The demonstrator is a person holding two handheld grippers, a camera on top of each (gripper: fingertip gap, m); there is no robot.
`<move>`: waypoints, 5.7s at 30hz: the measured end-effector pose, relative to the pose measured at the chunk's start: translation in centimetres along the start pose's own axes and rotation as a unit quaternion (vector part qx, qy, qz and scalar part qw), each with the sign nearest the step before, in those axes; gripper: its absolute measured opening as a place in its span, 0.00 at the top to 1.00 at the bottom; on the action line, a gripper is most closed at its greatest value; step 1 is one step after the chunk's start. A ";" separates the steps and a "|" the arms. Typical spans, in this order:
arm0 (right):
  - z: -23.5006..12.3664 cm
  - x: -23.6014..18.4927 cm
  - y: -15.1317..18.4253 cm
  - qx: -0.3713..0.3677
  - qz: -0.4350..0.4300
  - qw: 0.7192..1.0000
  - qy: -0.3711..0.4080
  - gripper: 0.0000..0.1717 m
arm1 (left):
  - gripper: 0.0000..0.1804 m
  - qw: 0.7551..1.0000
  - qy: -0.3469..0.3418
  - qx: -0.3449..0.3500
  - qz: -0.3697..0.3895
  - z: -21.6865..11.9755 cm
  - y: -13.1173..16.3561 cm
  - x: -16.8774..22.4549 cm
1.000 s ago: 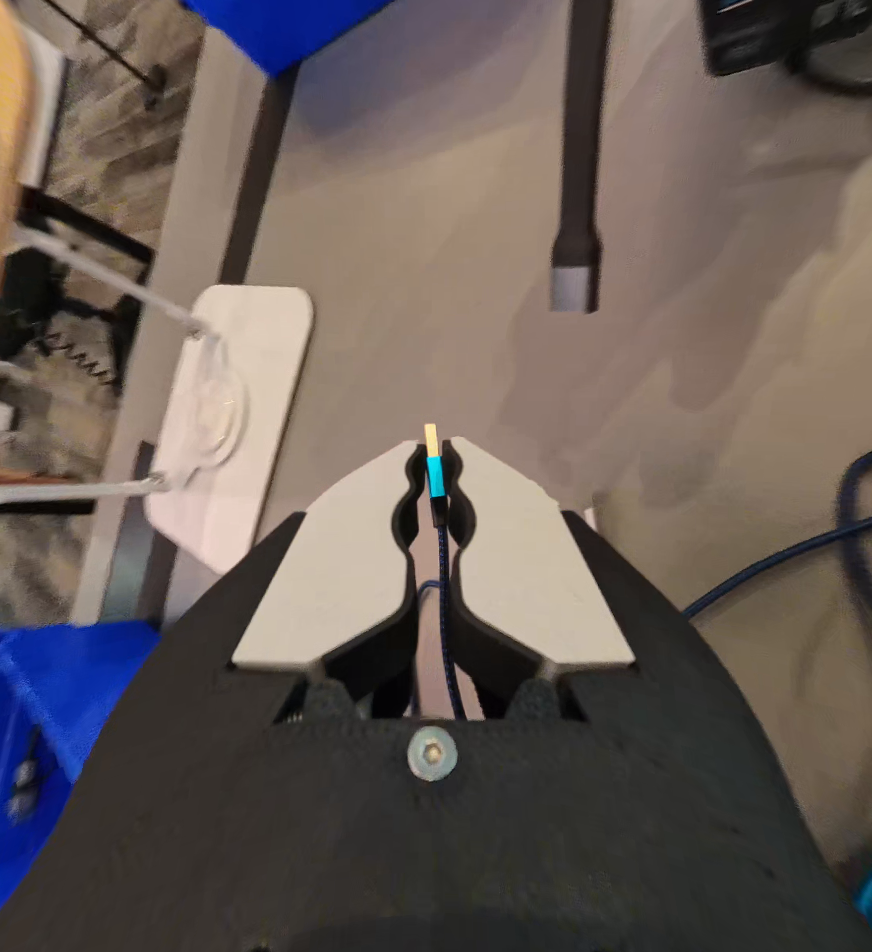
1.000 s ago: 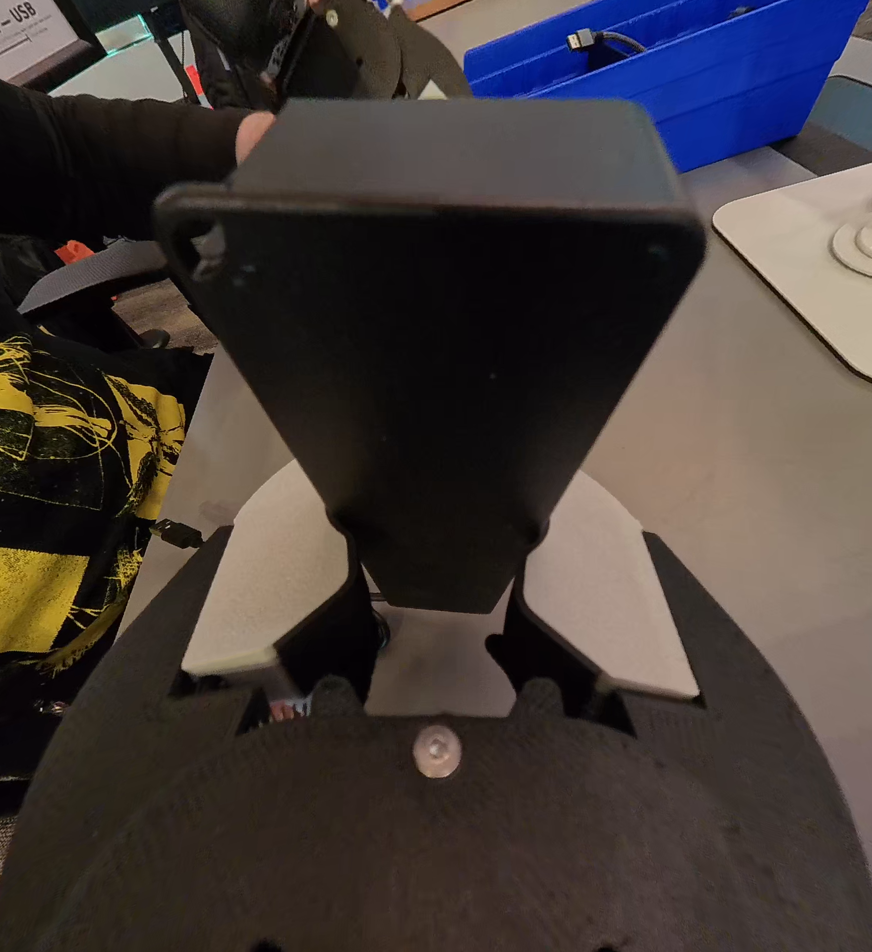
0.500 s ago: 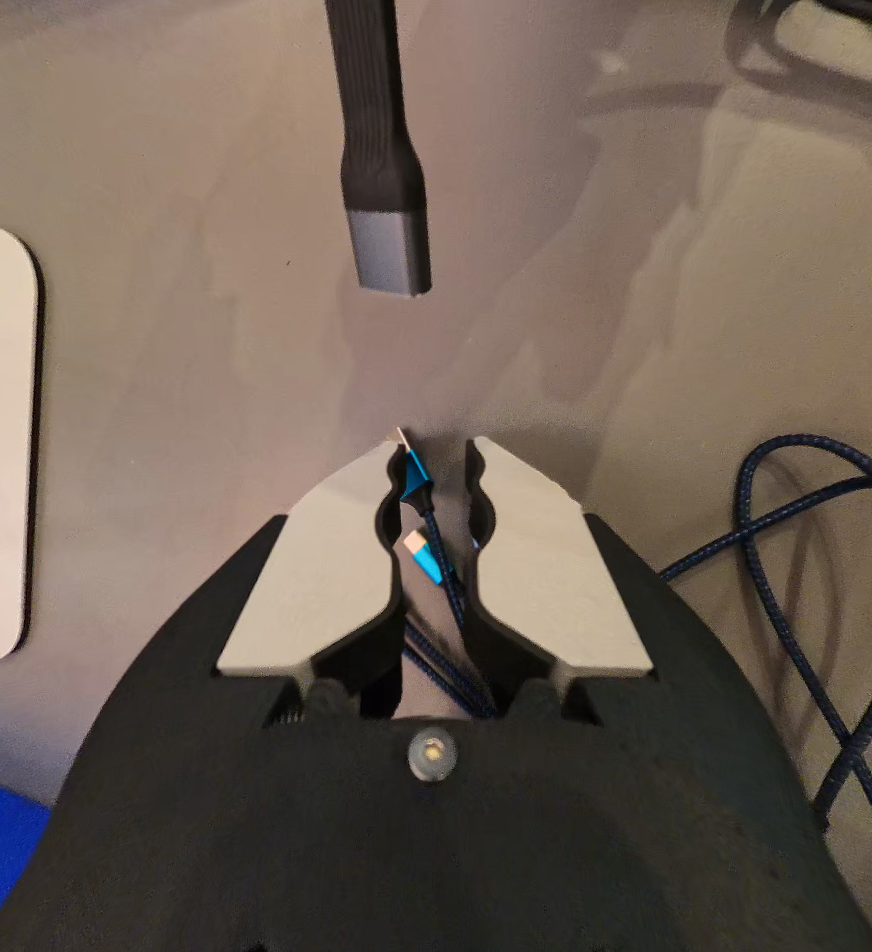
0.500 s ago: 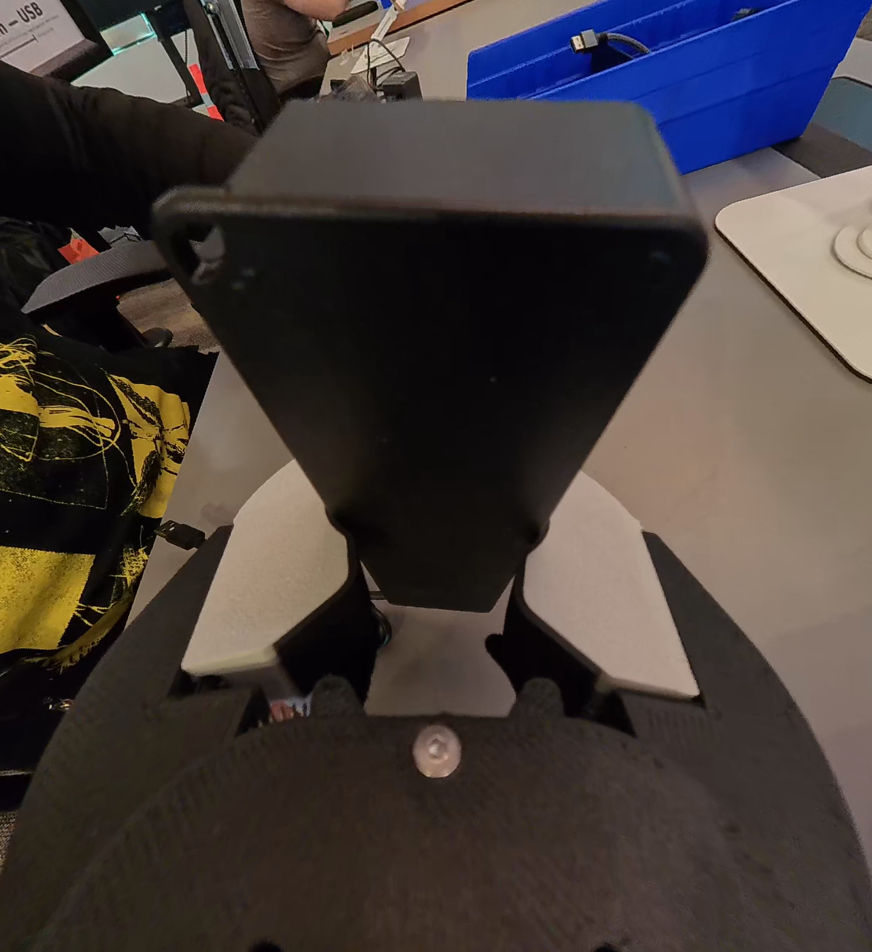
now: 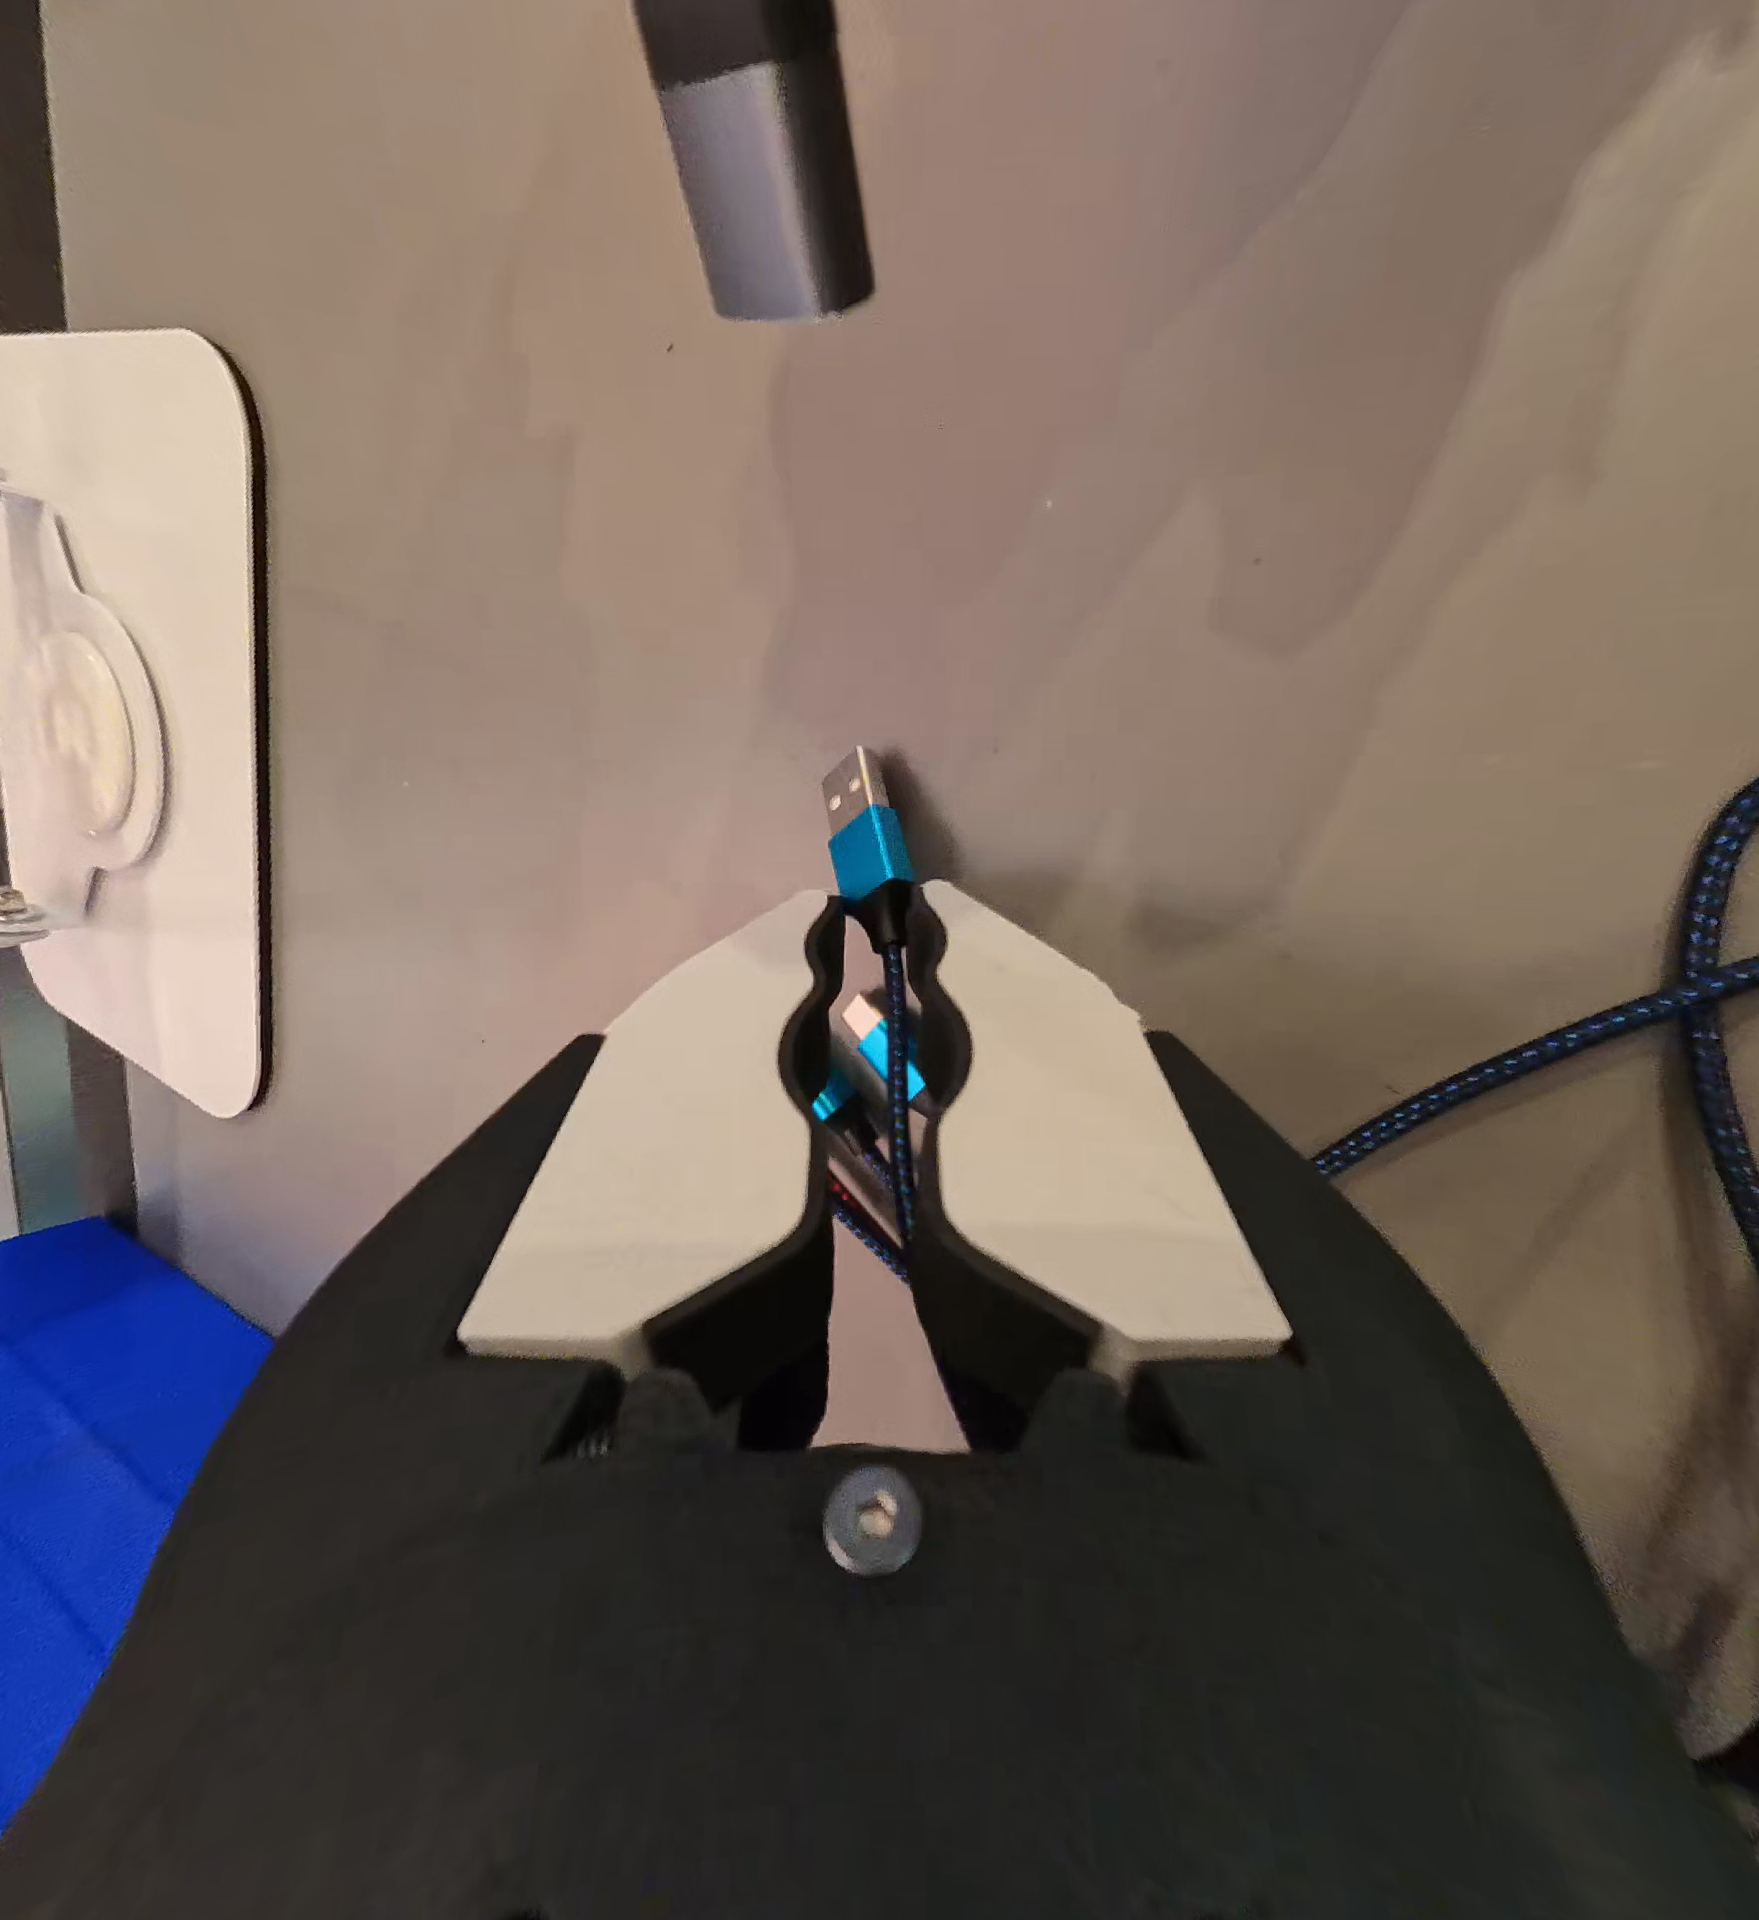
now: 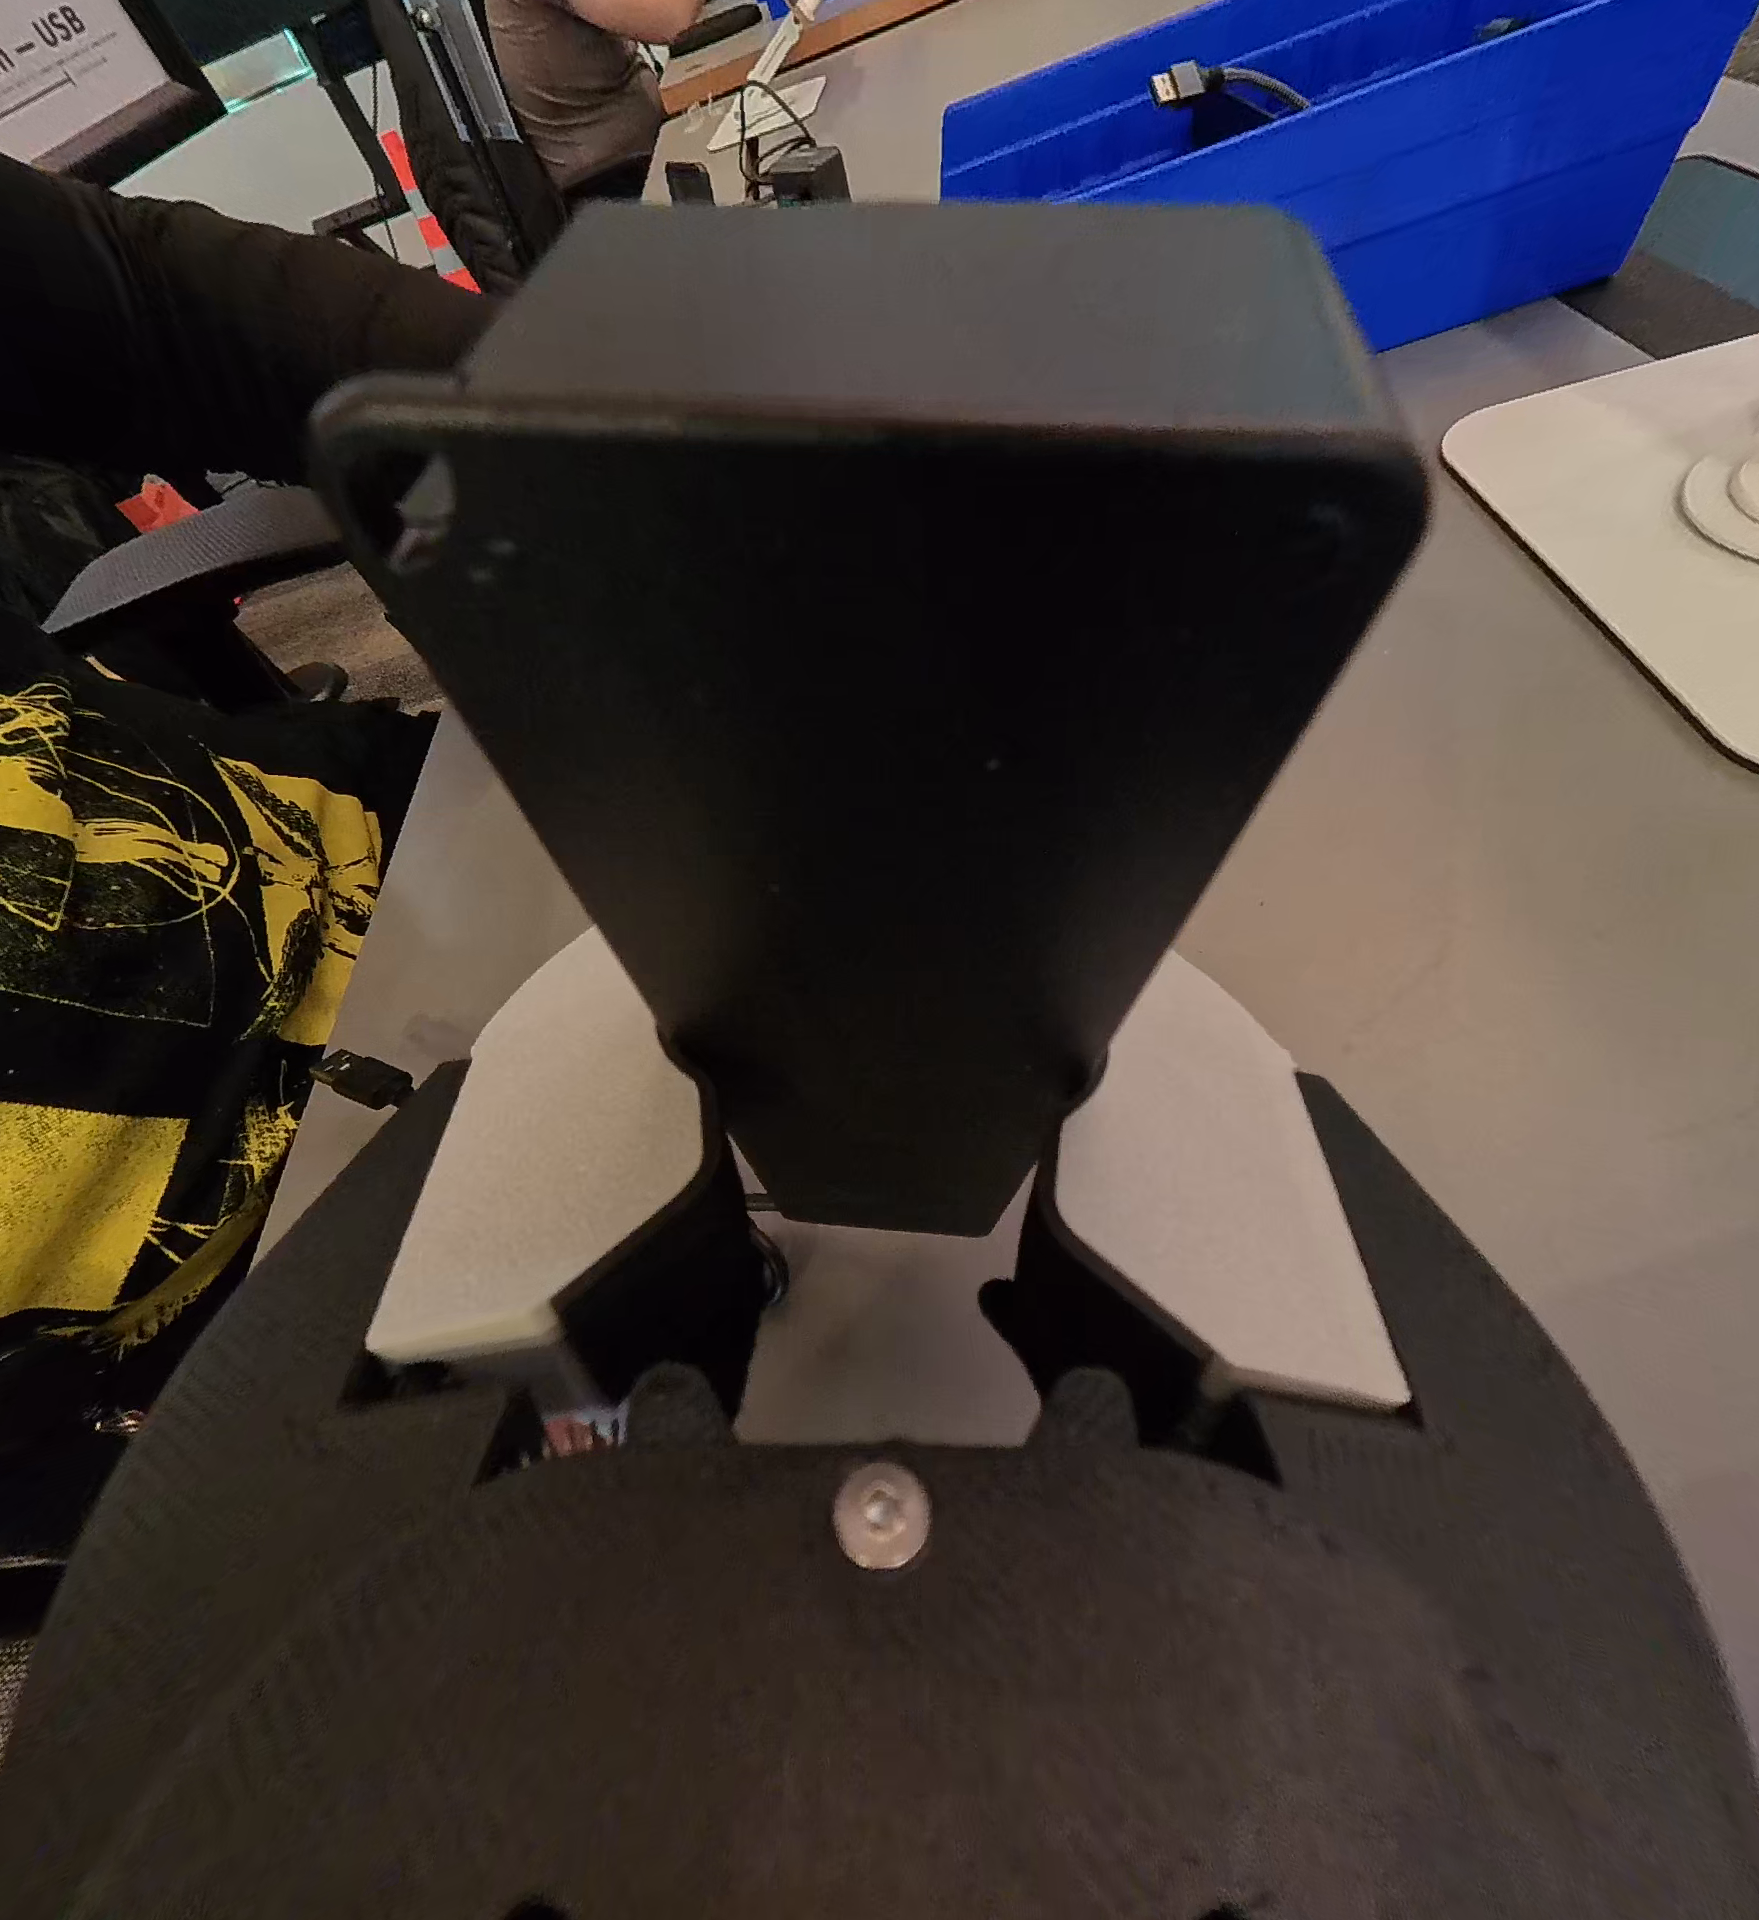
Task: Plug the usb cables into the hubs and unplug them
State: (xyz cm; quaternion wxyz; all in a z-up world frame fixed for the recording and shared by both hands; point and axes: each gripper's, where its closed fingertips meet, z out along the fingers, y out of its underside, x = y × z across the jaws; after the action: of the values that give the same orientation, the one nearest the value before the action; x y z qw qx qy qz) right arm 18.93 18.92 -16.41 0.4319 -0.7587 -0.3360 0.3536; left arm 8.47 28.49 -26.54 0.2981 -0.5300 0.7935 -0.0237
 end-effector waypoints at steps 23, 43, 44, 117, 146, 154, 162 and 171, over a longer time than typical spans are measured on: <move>-0.2 -2.4 -1.2 0.056 0.013 0.993 -0.106 0.63 | 0.97 0.961 -0.170 0.177 0.125 -11.0 -10.1 -5.1; 0.4 -4.4 -1.5 0.062 0.000 0.986 -0.157 0.63 | 0.97 0.938 -0.171 0.176 0.243 -10.1 -18.4 -2.2; 0.4 -4.4 -1.5 0.062 0.000 0.986 -0.156 0.63 | 0.97 0.937 -0.173 0.173 0.250 -10.1 -18.4 -2.2; 4.4 -0.4 0.8 -0.037 0.018 0.999 -0.004 0.63 | 0.29 0.929 0.101 -0.036 -0.354 -3.1 2.6 5.6; 1.8 1.2 11.4 -0.247 -0.035 0.953 0.173 0.21 | 0.34 0.937 0.094 0.014 -0.336 -1.9 -1.2 5.9; 4.4 2.7 9.3 -0.243 -0.141 0.954 0.107 0.15 | 0.35 0.941 0.106 0.023 -0.319 -1.5 -2.4 6.0; 7.4 3.5 8.4 -0.252 -0.124 0.957 0.067 0.15 | 0.35 0.937 0.142 0.058 -0.314 -1.3 -4.8 6.4; 10.9 2.1 7.5 -0.270 -0.141 0.952 0.010 0.22 | 0.45 0.928 0.187 0.116 -0.301 -1.0 -9.0 7.8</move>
State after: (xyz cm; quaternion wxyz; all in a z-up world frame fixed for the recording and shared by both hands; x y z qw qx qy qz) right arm 12.55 22.20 -27.74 0.2594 -0.7955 -0.5179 0.1777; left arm 13.40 17.58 -26.08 0.1831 -0.6914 0.6299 -0.3028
